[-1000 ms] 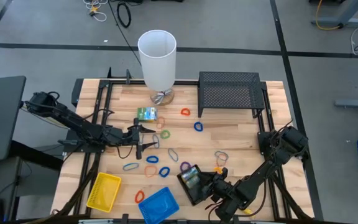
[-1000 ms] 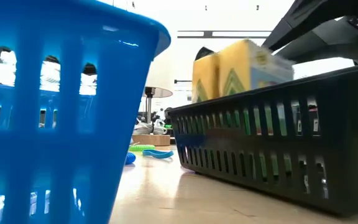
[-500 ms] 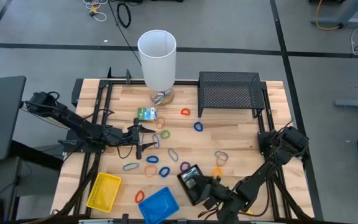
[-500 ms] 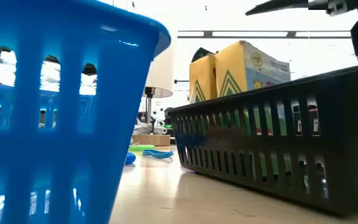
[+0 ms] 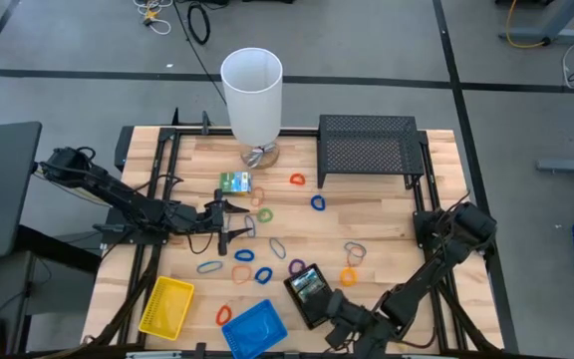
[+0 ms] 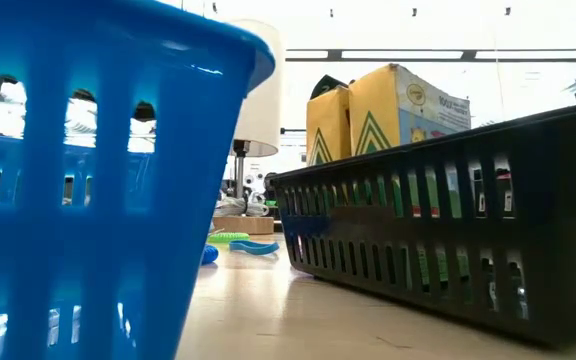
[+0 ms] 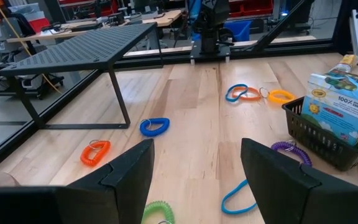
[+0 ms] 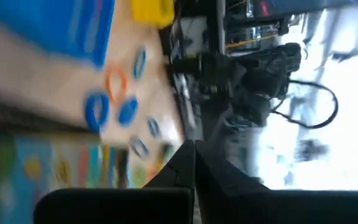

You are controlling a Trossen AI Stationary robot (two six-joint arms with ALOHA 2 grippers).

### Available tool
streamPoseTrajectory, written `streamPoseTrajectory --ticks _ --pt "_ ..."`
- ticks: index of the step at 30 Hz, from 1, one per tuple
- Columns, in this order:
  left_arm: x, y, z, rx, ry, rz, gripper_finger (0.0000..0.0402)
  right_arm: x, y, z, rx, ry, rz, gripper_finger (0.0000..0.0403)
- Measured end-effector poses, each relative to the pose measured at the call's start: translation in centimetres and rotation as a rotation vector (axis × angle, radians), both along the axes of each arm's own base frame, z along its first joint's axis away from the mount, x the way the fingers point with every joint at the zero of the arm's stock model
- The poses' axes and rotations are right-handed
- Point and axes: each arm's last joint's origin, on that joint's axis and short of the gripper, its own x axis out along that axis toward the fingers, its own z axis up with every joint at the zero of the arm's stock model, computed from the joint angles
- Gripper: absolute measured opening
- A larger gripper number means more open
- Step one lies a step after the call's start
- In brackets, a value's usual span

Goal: Pick & Place Office Desk Supplies
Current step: Put the yellow crayon box into the black bin

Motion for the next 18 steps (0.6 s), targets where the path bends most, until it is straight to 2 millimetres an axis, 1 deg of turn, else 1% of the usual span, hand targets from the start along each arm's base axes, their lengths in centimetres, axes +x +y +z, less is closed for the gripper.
streamPoseTrajectory --ticks 2,5,9,12,14,18 --pt "0.0 0.0 0.0 0.000 -0.001 0.000 0.0246 0.0 0.1 0.9 0.166 -0.030 0.022 0.0003" --pt "0.0 0.0 0.0 -0.003 -0.003 0.000 0.0246 -0.3 -0.1 2.3 0.410 -0.025 0.052 0.0002" --pt "0.0 0.0 0.1 -0.007 -0.009 0.001 0.0246 -0.7 -1.0 3.8 0.765 0.066 0.061 0.0001" --pt "0.0 0.0 0.1 -0.010 -0.013 0.000 0.0246 -0.5 -2.3 4.0 0.999 0.185 0.001 0.0001" --pt "0.0 0.0 0.1 -0.011 -0.015 0.000 0.0246 -0.3 -3.1 3.5 1.102 0.270 -0.066 0.0001" --pt "0.0 0.0 0.2 -0.013 -0.019 0.001 0.0246 0.4 -4.6 2.7 1.169 0.345 -0.181 0.0001"
